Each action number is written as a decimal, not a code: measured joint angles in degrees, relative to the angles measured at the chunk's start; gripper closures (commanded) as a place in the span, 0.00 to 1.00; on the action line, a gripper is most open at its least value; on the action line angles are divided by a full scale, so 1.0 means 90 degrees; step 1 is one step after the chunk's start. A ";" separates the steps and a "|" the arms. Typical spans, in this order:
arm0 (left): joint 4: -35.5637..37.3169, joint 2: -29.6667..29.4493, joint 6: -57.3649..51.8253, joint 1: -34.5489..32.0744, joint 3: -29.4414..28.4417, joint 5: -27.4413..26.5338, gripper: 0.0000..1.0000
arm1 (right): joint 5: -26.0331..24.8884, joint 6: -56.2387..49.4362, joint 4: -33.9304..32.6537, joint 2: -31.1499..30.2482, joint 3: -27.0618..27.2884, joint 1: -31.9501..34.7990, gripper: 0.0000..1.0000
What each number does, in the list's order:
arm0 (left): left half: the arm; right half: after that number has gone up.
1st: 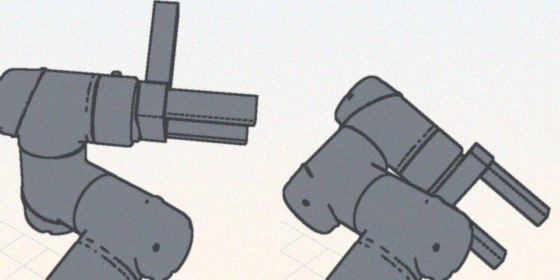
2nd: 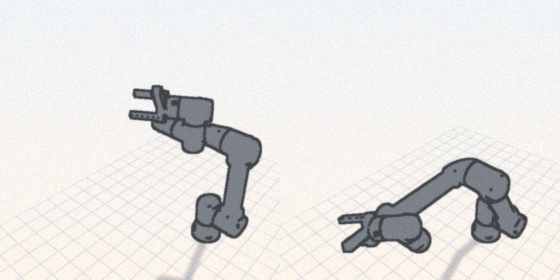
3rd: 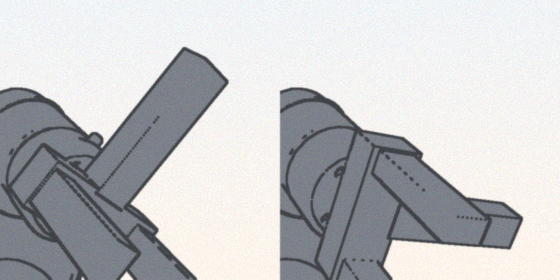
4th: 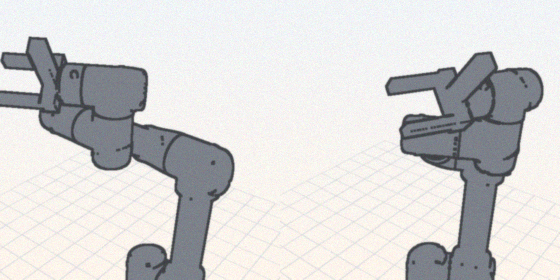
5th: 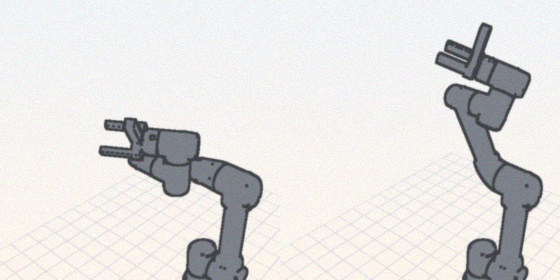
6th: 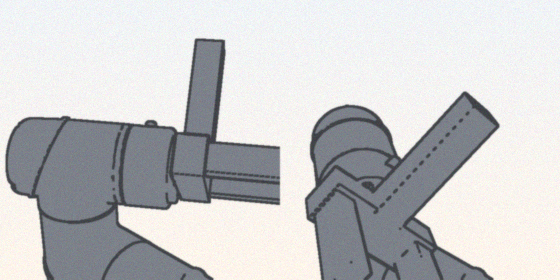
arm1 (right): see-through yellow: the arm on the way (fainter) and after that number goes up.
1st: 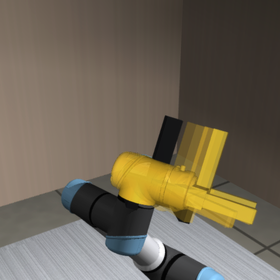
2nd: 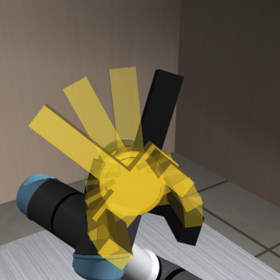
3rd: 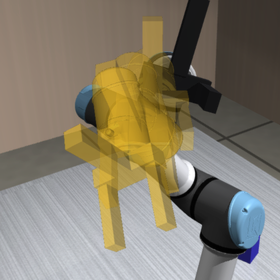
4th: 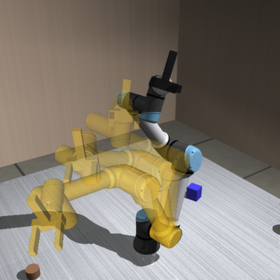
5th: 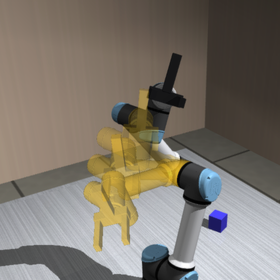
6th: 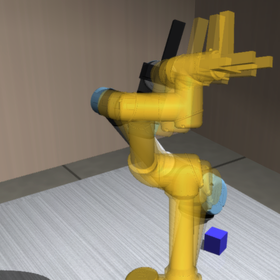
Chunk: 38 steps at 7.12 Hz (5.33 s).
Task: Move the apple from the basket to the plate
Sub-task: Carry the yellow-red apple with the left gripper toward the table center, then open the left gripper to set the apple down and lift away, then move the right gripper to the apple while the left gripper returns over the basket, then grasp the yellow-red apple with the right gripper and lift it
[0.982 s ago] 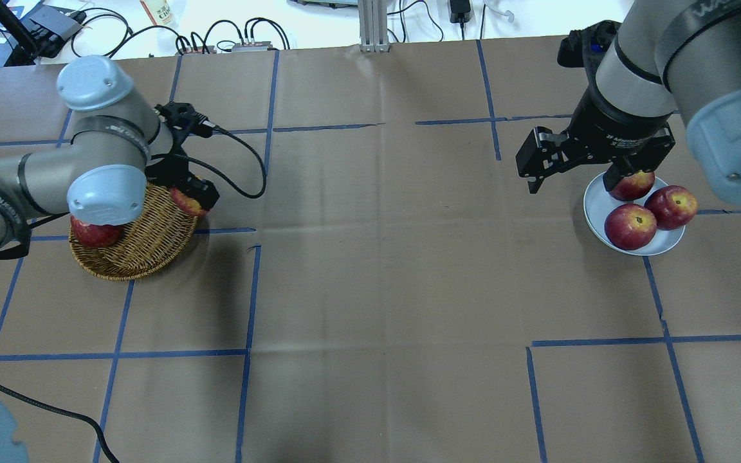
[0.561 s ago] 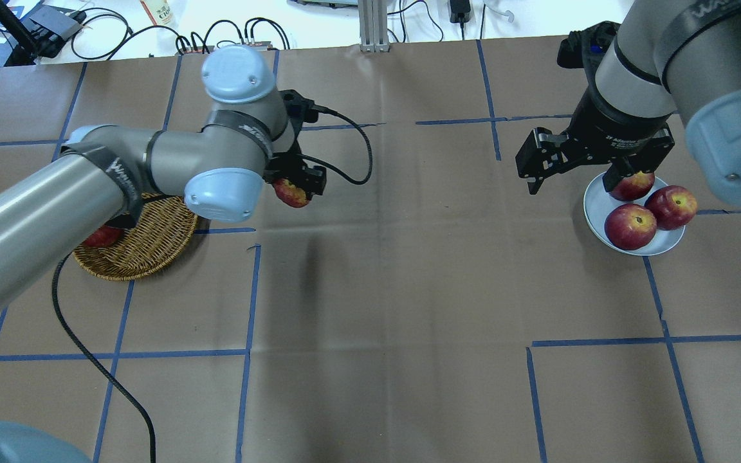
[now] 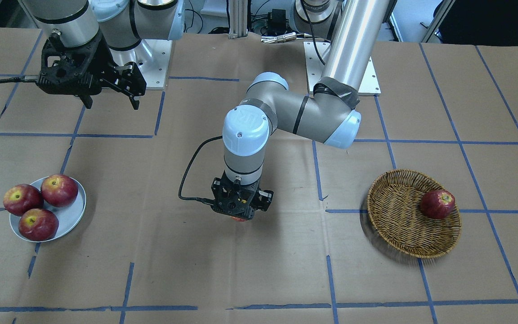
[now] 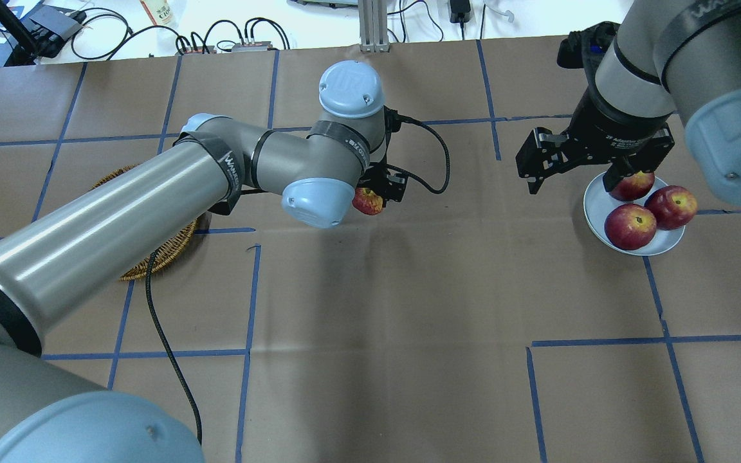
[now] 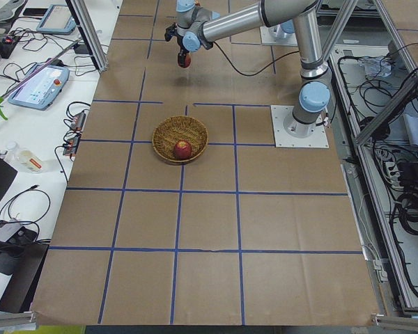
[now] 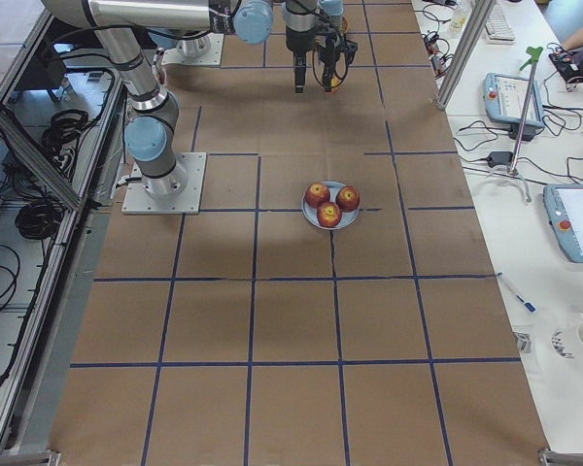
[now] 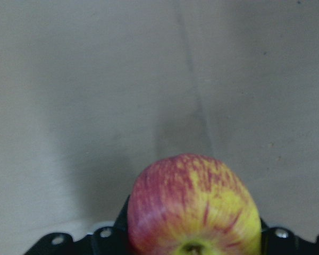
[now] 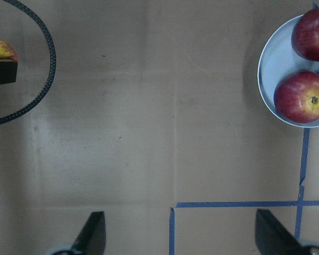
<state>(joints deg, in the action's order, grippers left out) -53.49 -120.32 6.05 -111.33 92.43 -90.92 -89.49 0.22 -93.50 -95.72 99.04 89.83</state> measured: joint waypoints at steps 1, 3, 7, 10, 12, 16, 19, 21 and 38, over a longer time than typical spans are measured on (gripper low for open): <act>0.0021 -0.0091 0.0014 -0.0035 -0.0004 0.0006 0.67 | 0.0002 -0.0002 -0.0005 -0.0001 -0.0007 -0.0003 0.00; 0.0077 -0.0234 0.0018 -0.0057 -0.0003 0.0005 0.64 | -0.0004 -0.0002 -0.0144 -0.0011 -0.0025 -0.0013 0.00; 0.0105 -0.0397 0.0033 -0.0132 -0.0049 -0.0007 0.01 | -0.0070 -0.0006 -0.0321 -0.0006 -0.0052 -0.0011 0.00; -0.0133 0.0013 0.0013 -0.0129 -0.0167 -0.0014 0.01 | -0.0056 -0.0014 -0.0223 0.0023 -0.0080 -0.0011 0.00; -0.1518 0.1013 -0.0059 0.0142 -0.0457 -0.0034 0.01 | 0.0000 0.0012 -0.0302 0.0079 -0.0070 -0.0008 0.00; -0.4418 0.3345 -0.0150 0.1491 -0.0369 -0.0026 0.01 | 0.0020 0.0697 -0.1213 0.1219 -0.0559 0.0532 0.00; -0.4862 0.3812 -0.0165 0.2538 -0.0162 -0.0011 0.01 | -0.0002 0.1695 -0.1737 0.2320 -0.1221 0.1404 0.00; -0.4864 0.3823 -0.0172 0.2443 -0.0104 -0.0038 0.01 | -0.0044 0.2245 -0.2251 0.2885 -0.1355 0.1840 0.00; -0.4798 0.3917 -0.0807 0.2320 -0.0074 -0.0099 0.01 | -0.0347 0.2049 -0.3613 0.3595 -0.1098 0.2204 0.42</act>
<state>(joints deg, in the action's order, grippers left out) -96.67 -85.07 -1.21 -90.45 91.76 -91.81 -92.62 18.66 -126.02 -63.36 89.16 109.66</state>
